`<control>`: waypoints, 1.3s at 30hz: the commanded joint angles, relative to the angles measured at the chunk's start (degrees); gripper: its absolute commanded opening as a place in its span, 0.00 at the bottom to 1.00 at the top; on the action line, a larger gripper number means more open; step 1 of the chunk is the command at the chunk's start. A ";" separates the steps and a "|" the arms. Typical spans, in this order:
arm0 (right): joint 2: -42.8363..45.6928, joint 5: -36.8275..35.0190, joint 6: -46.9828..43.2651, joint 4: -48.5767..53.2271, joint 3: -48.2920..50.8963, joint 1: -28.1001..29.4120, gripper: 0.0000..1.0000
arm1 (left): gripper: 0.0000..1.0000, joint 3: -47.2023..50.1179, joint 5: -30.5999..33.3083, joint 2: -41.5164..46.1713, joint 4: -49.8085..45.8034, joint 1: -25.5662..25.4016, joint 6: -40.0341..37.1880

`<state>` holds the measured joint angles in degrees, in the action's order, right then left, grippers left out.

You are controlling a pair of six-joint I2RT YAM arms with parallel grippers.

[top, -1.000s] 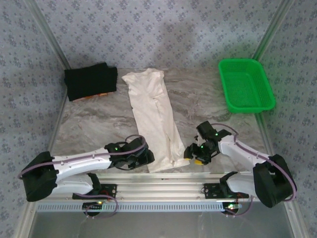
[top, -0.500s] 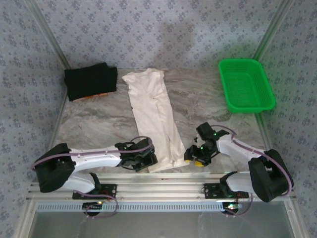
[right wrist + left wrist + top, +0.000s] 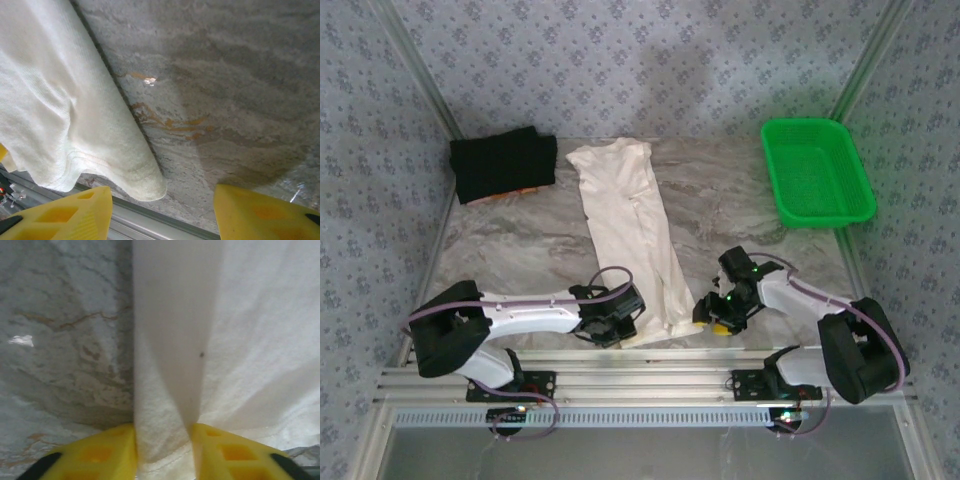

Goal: Fold and stack the t-shirts

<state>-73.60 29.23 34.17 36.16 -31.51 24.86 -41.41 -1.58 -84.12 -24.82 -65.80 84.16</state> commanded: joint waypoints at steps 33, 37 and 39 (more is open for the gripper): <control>2.97 -1.07 9.66 -3.85 -1.51 9.14 0.00 | 0.00 2.91 6.01 15.31 -7.33 -1.33 -0.67; 4.29 -2.41 9.34 0.43 -5.53 10.12 0.00 | 0.00 1.63 8.23 17.83 -9.52 -1.35 -0.40; 4.30 -3.00 8.47 2.54 -8.44 10.12 0.00 | 0.00 0.84 9.44 19.68 -10.51 -1.00 -0.28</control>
<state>-70.48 28.18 42.70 33.78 -35.66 34.65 -38.00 4.75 -66.96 -31.18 -66.76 83.90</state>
